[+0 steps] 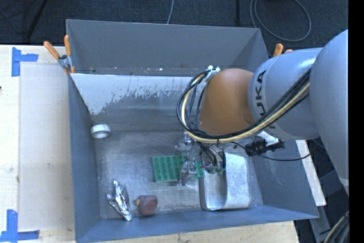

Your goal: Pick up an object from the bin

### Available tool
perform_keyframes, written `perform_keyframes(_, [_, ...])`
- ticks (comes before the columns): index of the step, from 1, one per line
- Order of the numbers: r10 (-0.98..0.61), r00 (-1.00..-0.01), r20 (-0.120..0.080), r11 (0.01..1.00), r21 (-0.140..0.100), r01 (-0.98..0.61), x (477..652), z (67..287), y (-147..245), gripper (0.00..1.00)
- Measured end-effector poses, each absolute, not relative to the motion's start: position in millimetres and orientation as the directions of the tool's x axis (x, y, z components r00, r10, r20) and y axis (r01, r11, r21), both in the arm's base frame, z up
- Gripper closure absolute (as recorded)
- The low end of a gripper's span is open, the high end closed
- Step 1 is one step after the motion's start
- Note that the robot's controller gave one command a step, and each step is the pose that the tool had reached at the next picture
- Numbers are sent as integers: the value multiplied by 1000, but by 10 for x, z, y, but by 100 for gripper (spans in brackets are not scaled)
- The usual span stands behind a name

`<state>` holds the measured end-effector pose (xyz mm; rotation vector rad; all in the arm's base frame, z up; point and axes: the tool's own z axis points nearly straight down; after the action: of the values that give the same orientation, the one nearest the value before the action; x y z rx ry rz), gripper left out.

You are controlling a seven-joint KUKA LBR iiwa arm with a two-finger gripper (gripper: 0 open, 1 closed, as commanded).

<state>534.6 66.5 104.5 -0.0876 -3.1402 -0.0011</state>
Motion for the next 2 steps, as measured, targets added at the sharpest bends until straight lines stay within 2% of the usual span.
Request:
perform_keyframes(1, [58, -998, -1, 998, 1, 58, 5349, 1317, 661, 100])
perform_keyframes(2, [61, -998, 1, 998, 1, 61, 5348, 1314, 657, 100])
